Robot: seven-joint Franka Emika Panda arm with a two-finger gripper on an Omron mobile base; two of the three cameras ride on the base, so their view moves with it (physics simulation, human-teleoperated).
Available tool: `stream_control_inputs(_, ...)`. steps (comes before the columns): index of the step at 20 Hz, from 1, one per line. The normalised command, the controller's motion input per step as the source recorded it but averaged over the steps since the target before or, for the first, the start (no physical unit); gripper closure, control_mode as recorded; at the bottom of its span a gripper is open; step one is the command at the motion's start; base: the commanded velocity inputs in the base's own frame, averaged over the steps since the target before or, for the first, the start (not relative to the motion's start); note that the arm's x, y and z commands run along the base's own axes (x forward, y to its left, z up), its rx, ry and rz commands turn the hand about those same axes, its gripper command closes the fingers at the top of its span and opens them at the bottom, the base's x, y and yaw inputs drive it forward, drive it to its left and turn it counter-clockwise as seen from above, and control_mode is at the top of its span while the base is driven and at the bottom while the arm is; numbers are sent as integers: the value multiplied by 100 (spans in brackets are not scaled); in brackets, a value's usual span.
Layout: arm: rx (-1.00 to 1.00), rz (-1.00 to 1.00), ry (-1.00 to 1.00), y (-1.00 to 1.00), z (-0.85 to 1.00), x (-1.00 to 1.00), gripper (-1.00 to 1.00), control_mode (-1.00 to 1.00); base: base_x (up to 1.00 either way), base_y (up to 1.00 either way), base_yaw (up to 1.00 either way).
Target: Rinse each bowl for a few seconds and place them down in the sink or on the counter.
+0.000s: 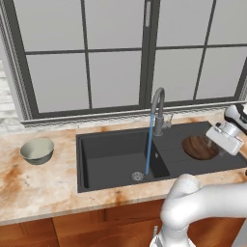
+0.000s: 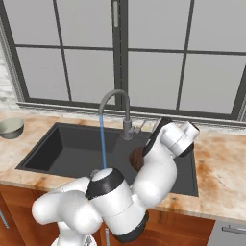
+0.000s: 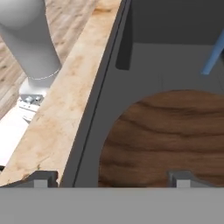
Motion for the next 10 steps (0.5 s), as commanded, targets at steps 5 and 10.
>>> stream_control_inputs(5,-9,3,-13,60,41,-6,-100,-100,0,0,0)
stream_control_inputs(10,-9,5,-17,59,42,-5,-100,-100,0,0,0)
